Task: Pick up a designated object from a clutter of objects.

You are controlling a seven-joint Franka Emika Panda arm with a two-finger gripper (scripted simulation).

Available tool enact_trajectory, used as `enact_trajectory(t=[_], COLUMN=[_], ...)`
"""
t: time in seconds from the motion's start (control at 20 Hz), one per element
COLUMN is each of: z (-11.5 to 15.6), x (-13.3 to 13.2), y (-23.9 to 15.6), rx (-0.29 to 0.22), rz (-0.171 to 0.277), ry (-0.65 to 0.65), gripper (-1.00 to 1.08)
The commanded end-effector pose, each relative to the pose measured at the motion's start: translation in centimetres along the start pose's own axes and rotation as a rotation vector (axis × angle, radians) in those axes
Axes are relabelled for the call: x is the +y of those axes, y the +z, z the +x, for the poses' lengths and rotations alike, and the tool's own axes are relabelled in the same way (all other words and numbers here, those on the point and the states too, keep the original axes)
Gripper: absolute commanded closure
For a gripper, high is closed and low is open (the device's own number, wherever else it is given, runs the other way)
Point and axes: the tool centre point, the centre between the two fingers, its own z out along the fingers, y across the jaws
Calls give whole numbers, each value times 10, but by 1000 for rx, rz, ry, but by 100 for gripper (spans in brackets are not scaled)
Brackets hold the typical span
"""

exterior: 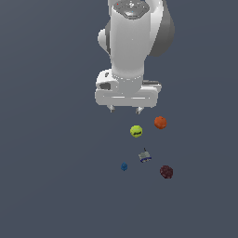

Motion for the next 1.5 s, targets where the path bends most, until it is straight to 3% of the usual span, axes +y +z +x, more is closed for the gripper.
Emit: enact_trajectory(t=[0.0, 0.8, 1.45], z=[-2, -45, -69], x=[-7, -55, -69], y=[17, 144, 182], rx=[-1, -2, -5], rz=[-2, -7, -3], ry=[33, 291, 376], gripper=[-92, -92, -92])
